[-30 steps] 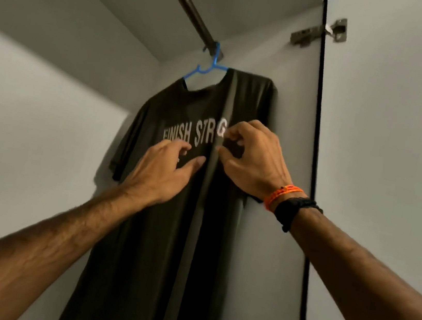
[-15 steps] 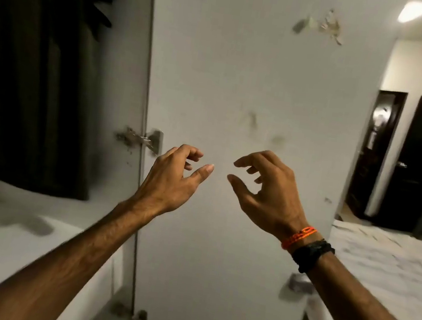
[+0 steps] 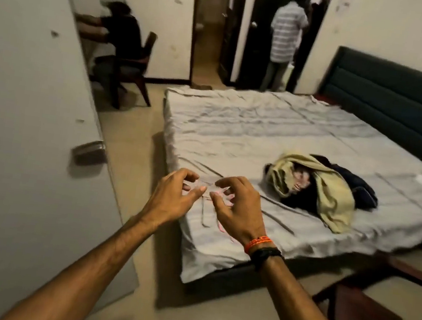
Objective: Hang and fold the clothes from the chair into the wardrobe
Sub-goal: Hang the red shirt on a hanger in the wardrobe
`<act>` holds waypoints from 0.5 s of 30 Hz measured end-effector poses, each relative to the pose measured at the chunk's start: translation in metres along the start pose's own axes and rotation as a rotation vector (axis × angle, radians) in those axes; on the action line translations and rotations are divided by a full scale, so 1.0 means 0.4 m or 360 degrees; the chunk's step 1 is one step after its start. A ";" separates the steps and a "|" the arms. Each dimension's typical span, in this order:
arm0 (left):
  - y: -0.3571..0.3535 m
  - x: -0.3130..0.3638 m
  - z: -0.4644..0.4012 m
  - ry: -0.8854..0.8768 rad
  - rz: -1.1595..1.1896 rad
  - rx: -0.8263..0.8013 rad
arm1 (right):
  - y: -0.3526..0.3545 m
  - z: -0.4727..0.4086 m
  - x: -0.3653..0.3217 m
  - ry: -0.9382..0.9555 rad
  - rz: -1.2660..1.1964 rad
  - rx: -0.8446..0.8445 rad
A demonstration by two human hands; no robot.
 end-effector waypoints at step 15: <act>-0.775 0.022 -0.509 0.0046 0.0026 -0.0965 | 0.225 0.075 0.825 -0.1199 0.0090 0.0160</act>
Point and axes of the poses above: each hand's wrist, its own z-axis away from the middle knuckle, its own y-axis out of the back of the hand, x = y × z, the point moved 8 cm from there along -z, towards the middle knuckle, and after that the axes turned 8 degrees about -x, right-handed, at the moved point
